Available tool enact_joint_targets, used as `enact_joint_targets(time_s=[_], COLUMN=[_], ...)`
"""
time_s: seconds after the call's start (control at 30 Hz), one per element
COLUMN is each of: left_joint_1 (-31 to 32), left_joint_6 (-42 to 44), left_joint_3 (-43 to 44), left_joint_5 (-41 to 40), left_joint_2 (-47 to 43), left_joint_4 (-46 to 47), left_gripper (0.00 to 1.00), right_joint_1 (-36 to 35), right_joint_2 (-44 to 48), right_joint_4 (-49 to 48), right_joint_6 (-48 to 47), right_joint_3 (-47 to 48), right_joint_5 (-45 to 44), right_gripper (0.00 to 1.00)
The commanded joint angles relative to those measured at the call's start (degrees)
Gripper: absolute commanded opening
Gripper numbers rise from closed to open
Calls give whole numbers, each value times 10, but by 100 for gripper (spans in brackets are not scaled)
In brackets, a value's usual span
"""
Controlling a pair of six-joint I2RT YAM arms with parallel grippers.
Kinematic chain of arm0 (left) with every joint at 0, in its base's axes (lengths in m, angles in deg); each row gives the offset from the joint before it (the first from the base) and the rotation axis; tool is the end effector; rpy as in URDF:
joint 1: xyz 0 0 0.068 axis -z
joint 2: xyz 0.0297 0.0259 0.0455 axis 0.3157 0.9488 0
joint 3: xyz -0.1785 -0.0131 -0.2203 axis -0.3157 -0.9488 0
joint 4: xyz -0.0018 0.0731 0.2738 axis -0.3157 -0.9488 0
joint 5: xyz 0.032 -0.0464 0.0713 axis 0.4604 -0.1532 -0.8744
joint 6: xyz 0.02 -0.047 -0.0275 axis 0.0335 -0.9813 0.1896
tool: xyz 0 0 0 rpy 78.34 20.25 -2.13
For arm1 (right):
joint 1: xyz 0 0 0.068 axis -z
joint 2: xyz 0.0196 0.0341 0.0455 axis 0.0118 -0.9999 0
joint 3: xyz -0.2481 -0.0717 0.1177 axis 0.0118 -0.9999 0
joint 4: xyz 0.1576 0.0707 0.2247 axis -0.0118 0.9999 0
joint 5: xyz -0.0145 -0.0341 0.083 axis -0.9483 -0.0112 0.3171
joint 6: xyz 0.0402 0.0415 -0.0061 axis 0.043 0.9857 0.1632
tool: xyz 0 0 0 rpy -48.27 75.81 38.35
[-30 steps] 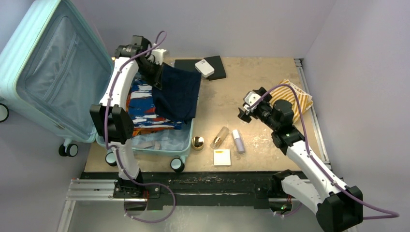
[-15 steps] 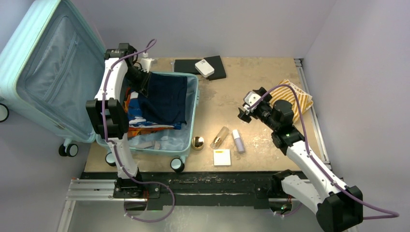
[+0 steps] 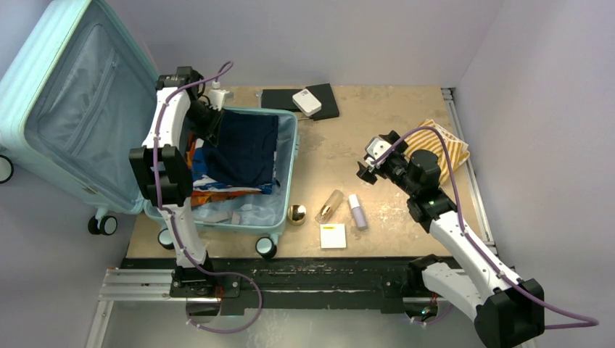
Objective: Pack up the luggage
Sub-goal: Place the clothes in the luggage.
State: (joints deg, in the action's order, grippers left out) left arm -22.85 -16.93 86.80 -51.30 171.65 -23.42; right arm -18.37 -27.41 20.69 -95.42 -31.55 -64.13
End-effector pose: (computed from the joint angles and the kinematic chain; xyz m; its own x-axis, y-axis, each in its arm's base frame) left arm 0.4428 0.0232 0.2928 -0.8954 0.3441 -0.2826 0.3977 0.9034 -0.1603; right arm 0.2234 0.0893 0.2965 0.2165 -0.5066 -0.8346 -0.5451 0.6465 -0.5338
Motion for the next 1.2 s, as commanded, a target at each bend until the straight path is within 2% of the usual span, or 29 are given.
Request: enact_joint_targets(time_s=[0.0,0.13,0.23,0.33,0.4,0.5,0.57,0.8,0.87,1.0,1.17], left_joint_1=[-14,-15,-18,-23,-24,-23,-23,-20,-20,-21,-20], left_joint_6=[24,22,15,5,0,2,12,60,62,69,75], left_joint_3=[16,15,12,6,-13,-68,-118,-308,-358,-434,-478], left_joint_5=[-48,-49,-57,-61,-56,-25,-2,4,-4,-12,-26], left_joint_2=[1,3,-15,-55,-95,-160,-195,-264,-273,-286,-306], left_joint_4=[18,17,24,52,78,106,119,159,181,205,219], left_gripper=[0,15,53,74,81,84,79,31,22,10,7], right_joint_1=[2,2,2,2,3,2,3,3,5,9,19], right_joint_2=[8,8,11,12,10,11,12,-1,-9,-24,-49], right_joint_4=[-23,-21,-21,-22,-22,-22,-25,-38,-39,-35,-28], right_joint_6=[6,6,6,6,5,5,10,36,42,49,53], right_joint_3=[-6,-5,-7,-9,-8,-9,-8,10,18,32,48], right_joint_5=[-3,-4,-4,-4,-4,-4,-6,-54,-68,-86,-112], right_gripper=[99,99,99,99,99,99,99,99,99,99,98])
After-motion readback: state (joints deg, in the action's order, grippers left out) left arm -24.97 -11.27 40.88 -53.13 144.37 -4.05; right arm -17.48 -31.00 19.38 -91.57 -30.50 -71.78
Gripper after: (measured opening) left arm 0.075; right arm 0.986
